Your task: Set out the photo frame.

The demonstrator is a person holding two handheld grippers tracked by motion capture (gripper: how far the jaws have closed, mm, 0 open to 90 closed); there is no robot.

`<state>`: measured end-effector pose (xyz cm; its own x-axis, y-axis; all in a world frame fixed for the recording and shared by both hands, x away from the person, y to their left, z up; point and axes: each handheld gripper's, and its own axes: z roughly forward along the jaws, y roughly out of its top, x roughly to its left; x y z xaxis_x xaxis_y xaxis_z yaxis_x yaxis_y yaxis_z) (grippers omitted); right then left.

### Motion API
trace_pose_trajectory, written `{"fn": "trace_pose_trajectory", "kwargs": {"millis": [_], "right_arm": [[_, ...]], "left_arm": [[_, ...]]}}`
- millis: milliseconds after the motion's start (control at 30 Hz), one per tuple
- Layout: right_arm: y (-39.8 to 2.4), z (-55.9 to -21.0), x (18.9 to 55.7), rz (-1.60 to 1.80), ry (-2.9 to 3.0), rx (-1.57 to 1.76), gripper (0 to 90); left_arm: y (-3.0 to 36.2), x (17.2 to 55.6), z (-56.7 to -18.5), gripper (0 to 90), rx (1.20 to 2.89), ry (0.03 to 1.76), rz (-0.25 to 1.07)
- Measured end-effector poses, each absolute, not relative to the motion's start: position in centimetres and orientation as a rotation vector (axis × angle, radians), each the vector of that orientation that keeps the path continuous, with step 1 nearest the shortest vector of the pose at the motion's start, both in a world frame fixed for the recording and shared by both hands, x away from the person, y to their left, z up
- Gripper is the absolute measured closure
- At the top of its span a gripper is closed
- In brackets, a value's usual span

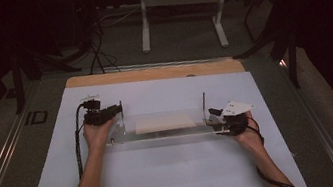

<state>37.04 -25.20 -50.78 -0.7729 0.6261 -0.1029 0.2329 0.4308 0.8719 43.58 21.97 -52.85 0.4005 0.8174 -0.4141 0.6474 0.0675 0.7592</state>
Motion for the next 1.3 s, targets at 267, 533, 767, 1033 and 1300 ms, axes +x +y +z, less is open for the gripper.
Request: {"fn": "trace_pose_trajectory", "kwargs": {"millis": [267,533,767,1033,1300], "right_arm": [[-25.2,-50.6,37.1,1.289,2.282,0.737,49.7],[-25.2,-50.5,37.2,1.287,2.286,0.743,49.6],[-25.2,-50.4,37.3,1.285,2.289,0.749,49.6],[-25.2,-50.2,37.3,1.293,2.295,0.758,49.6],[-25.3,-49.9,37.4,1.302,2.300,0.768,49.5]], "left_arm": [[22.5,41.7,-52.3,61.9,1.712,1.220,0.234],[23.0,39.9,-52.1,59.8,1.740,1.142,0.279],[23.8,38.5,-52.0,58.7,1.750,1.100,0.337],[24.2,37.3,-52.4,56.6,1.770,1.064,0.376],[24.1,36.7,-52.3,56.3,1.764,1.041,0.378]]}}
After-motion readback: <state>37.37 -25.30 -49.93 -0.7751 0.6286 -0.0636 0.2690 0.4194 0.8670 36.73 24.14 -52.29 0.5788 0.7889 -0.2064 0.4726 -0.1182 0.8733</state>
